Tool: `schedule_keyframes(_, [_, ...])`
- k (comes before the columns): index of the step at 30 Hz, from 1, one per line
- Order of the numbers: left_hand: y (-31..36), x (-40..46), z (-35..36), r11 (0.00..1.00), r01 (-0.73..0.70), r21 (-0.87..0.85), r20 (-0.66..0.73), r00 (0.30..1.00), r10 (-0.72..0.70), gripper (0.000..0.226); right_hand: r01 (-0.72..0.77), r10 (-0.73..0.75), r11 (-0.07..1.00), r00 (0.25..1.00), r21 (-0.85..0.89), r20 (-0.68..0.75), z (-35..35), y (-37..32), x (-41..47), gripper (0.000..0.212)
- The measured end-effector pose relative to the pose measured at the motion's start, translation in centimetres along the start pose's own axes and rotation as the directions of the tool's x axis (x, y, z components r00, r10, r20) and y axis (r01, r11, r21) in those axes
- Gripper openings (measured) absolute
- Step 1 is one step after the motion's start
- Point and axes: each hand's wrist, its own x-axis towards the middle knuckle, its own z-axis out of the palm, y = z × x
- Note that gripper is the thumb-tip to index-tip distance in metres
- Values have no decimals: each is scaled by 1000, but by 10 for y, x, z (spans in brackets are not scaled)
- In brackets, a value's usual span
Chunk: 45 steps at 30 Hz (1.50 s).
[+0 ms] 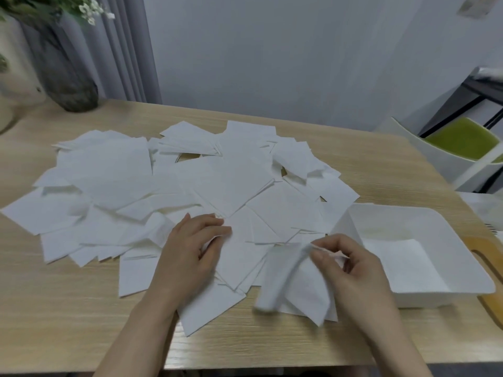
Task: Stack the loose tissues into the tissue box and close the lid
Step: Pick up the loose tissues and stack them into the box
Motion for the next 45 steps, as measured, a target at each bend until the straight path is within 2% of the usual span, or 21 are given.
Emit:
schedule_keyframes(4, [9, 4, 0, 999, -12, -43, -48, 999, 10, 37, -40, 74, 963, 991, 268, -116, 17, -6, 2, 9])
schedule_keyframes(6, [18, 5, -2, 996, -16, -89, -71, 997, 9, 36, -95, 154, 893, 983, 440, -99, 26, -12, 2, 4])
schedule_keyframes(9, [34, 5, -6, 959, 43, -279, -32, 998, -54, 38, -124, 188, 850, 979, 511, -75, 38, -17, 0, 6])
schedule_keyframes(12, [45, 5, -7, 884, 145, -445, 79, 989, -122, 44, -177, 219, 837, 975, 518, -21, 51, -16, -3, 10])
schedule_keyframes(15, [55, 6, -6, 750, 264, -606, 155, 964, -214, 33, -220, 212, 844, 975, 490, 71, 58, -12, -7, 14])
schedule_keyframes(17, [57, 8, -5, 684, 280, -674, 155, 959, -239, 16, -235, 193, 864, 971, 444, 139, 60, -12, -9, 16])
schedule_keyframes(19, [56, 9, -6, 662, 287, -692, 155, 955, -252, 22, -225, 176, 880, 972, 418, 153, 60, -14, -8, 16])
schedule_keyframes(24, [52, 6, -5, 592, 368, -717, 249, 929, -275, 30, -208, 195, 868, 978, 452, 77, 59, -12, 5, 14])
schedule_keyframes(26, [51, 5, -6, 543, 381, -748, 249, 920, -303, 36, -219, 198, 864, 976, 454, 95, 61, -10, 9, 14])
schedule_keyframes(28, [53, 6, -8, 500, 387, -775, 238, 911, -336, 30, -239, 198, 857, 971, 457, 136, 64, -10, 8, 13])
schedule_keyframes(31, [52, 7, -7, 528, 404, -747, 205, 896, -395, 23, -240, 190, 861, 970, 449, 155, 71, -10, 6, 11])
schedule_keyframes(38, [48, 8, -7, 535, 390, -750, 74, 852, -518, 18, -201, 186, 883, 980, 425, 77, 73, -2, 13, 10])
schedule_keyframes(42, [44, 8, -8, 520, 373, -768, 6, 816, -577, 14, -125, 156, 910, 987, 395, -47, 61, 5, 20, 6])
schedule_keyframes(45, [41, 8, -8, 540, 363, -759, -35, 806, -591, 15, -81, 124, 958, 982, 276, -142, 50, 16, 26, 14])
